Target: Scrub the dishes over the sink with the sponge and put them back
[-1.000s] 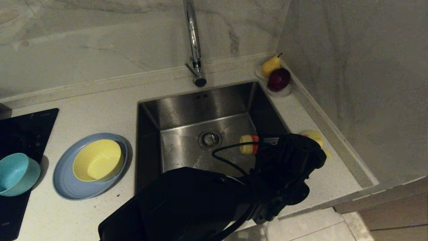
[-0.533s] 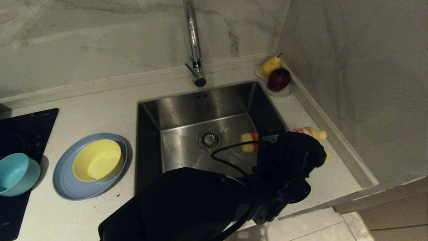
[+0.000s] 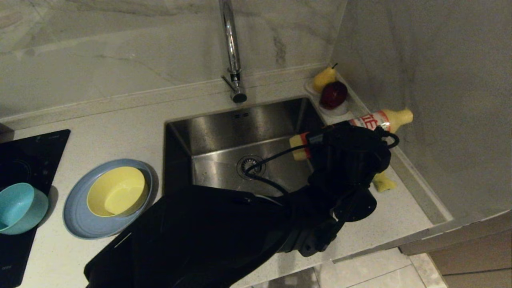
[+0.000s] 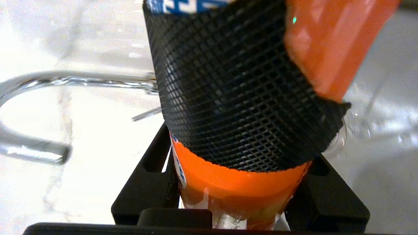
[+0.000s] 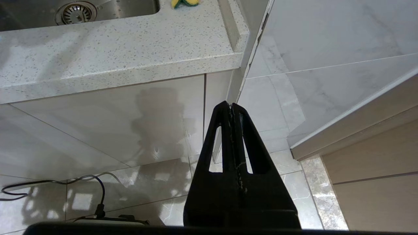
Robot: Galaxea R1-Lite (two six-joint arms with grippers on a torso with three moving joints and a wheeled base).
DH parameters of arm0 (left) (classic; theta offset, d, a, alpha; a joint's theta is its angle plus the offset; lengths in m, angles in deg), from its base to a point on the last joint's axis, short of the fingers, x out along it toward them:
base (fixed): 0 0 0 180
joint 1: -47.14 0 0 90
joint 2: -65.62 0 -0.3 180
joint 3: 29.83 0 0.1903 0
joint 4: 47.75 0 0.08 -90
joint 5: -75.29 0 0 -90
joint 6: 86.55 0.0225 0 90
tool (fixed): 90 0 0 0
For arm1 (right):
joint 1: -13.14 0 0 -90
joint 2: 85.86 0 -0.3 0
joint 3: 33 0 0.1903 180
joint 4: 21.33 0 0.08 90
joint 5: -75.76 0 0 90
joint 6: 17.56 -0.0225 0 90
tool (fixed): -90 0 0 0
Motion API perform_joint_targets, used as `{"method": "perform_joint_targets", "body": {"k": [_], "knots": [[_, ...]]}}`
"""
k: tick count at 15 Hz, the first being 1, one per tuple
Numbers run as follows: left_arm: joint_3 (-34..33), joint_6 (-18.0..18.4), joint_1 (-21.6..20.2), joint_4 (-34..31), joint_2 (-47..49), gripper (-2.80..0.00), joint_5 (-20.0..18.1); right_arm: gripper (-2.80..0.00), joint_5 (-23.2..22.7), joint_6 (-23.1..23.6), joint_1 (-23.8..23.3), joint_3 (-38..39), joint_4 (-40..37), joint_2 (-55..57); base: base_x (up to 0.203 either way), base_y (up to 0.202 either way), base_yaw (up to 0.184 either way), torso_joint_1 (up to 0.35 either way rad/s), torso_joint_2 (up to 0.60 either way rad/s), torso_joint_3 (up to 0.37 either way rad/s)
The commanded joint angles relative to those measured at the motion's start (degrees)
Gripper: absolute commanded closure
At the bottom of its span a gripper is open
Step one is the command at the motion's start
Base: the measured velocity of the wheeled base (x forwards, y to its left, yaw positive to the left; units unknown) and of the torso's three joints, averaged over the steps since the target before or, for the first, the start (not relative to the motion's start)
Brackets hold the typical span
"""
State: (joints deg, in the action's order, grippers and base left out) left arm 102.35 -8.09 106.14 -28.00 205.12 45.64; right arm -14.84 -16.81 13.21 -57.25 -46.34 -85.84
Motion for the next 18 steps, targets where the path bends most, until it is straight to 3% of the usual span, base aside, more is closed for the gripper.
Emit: {"method": "perform_joint_targets", "body": {"k": [1,7,9,12,18], "knots": [[0.0,-2.4,0.0,0.9,-4.9,0.0,-1.1,0.0,0.0,0.0,0.0,0.0,0.0,-0.1,0.0,0.0,0.0,0.0,0.0,0.0],[0.0,-9.9,0.0,0.6,-15.0,0.0,-11.8,0.0,0.0,0.0,0.0,0.0,0.0,-0.1,0.0,0.0,0.0,0.0,0.0,0.0],[0.0,-14.6,0.0,0.5,-18.8,0.0,-15.0,0.0,0.0,0.0,0.0,0.0,0.0,-0.1,0.0,0.0,0.0,0.0,0.0,0.0],[-0.2,-22.0,0.0,0.5,-23.8,0.0,-16.1,0.0,0.0,0.0,0.0,0.0,0.0,-0.1,0.0,0.0,0.0,0.0,0.0,0.0],[-1.3,-26.8,-0.1,-0.4,-31.8,0.0,-16.5,0.0,0.0,0.0,0.0,0.0,0.0,-0.1,0.0,0.0,0.0,0.0,0.0,0.0]]}}
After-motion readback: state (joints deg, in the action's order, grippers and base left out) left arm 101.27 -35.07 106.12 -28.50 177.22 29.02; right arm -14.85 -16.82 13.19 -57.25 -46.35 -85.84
